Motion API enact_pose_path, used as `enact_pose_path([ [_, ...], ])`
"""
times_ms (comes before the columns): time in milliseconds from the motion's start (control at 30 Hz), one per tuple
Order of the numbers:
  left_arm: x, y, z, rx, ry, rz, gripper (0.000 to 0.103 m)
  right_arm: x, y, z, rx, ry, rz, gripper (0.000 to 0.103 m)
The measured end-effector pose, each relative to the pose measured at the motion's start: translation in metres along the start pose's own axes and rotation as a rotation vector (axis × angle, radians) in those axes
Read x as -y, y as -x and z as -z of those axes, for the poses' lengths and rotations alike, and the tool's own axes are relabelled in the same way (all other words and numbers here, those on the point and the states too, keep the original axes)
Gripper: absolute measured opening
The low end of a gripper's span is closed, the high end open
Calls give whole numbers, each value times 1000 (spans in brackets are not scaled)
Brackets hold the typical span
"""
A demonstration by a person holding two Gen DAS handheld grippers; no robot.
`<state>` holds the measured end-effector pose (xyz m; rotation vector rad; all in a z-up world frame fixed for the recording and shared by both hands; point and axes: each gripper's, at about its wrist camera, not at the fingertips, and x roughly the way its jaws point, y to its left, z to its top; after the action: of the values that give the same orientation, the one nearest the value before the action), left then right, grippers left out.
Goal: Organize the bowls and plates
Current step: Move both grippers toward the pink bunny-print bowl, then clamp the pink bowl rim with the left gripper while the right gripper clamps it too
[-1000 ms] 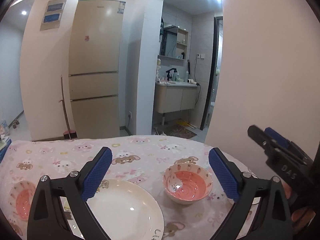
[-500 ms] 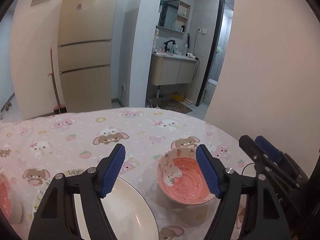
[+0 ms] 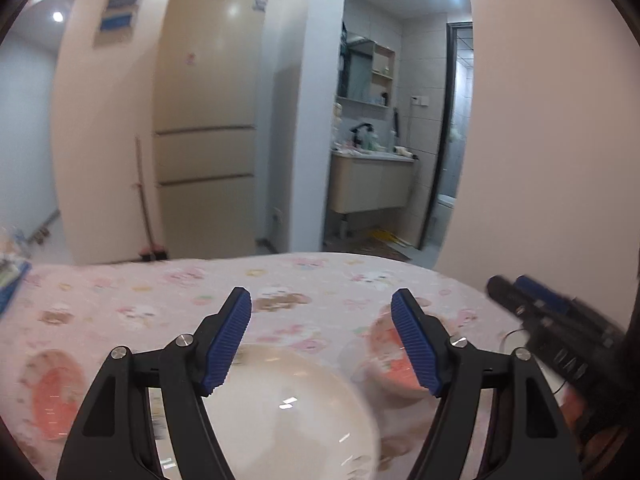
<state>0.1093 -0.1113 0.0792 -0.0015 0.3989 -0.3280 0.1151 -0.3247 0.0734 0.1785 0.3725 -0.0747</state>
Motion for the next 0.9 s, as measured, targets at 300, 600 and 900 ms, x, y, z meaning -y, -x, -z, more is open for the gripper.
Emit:
enact_pose_path([
  [300,-94,80,31,59,22,-289,72,-93,19,11,-76,55,-267,50],
  [600,-222,103,46,-45,184,-500,72,-240,-31,26,-320,170,-608,50],
  [900,-277,52,79,-239,397,-378,58,-319,-74,63,-440,265,-566,49],
])
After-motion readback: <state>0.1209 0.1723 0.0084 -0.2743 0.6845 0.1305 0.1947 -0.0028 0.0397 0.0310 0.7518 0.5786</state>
